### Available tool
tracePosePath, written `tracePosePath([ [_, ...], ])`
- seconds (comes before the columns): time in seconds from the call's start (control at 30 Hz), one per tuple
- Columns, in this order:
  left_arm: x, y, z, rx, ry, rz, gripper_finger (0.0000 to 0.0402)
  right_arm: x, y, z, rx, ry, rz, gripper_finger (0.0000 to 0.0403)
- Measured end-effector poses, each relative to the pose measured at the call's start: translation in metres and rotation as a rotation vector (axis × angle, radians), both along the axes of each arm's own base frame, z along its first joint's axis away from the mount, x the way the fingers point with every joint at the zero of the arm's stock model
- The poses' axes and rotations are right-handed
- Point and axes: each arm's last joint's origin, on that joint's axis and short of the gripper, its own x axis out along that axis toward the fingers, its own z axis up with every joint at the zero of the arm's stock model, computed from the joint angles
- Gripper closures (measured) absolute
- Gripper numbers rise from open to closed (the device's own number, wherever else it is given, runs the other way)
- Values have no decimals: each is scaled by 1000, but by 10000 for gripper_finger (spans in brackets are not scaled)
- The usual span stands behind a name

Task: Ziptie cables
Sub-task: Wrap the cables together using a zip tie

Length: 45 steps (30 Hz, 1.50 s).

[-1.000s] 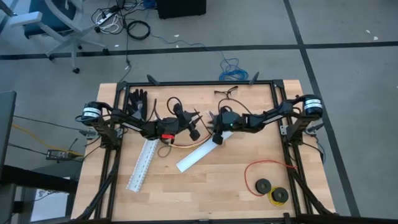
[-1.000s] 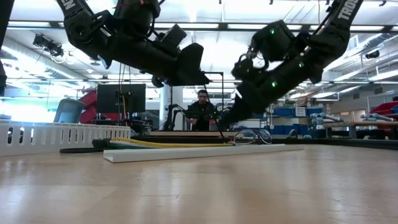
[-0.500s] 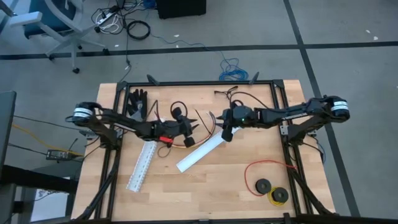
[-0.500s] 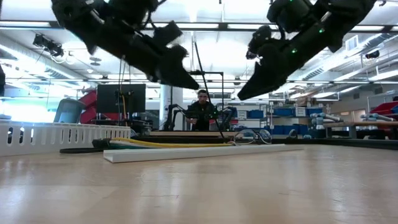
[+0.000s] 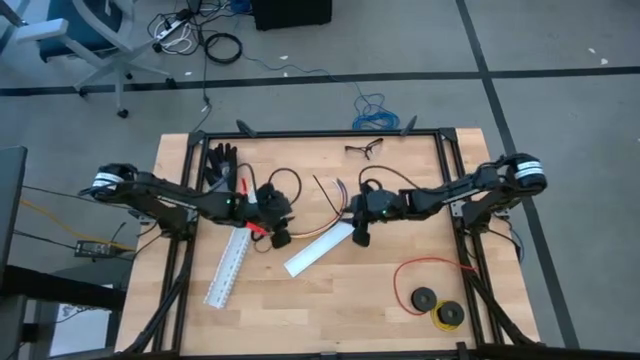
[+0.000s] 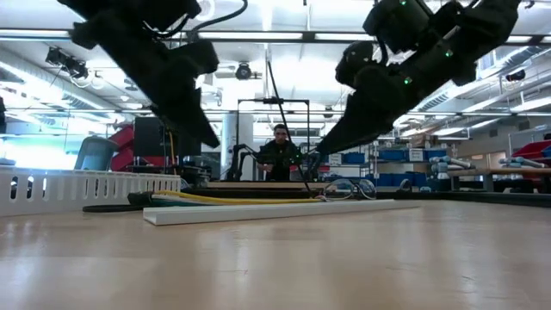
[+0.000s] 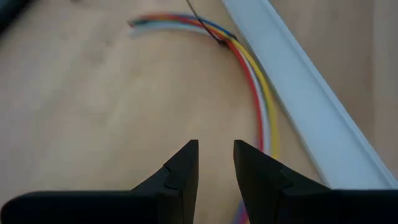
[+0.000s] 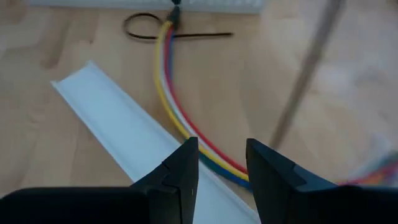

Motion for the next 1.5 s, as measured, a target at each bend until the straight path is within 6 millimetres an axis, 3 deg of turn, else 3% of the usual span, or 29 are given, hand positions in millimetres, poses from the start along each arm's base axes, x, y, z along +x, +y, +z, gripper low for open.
tracePosePath([
  [0.27,-16,-32,-9,-109,107,9,292,9,9,-21,42,13,7,288],
  [0.53,-25,-63,-11,-202,99,8,319,13,17,-14,84,-69,50,289],
  [0.67,-29,-74,-21,-213,148,15,331,15,25,-9,93,-130,83,290],
  [0.9,-29,-79,-50,-183,274,89,339,16,40,-3,100,-178,131,290],
  [1.17,-25,-80,-68,-158,311,160,349,14,52,-3,109,-178,168,290],
  [1.3,-24,-80,-70,-181,306,192,393,13,55,-3,111,-182,176,290],
  [1.5,-21,-94,-57,-145,306,159,399,13,55,-2,110,-185,178,291],
])
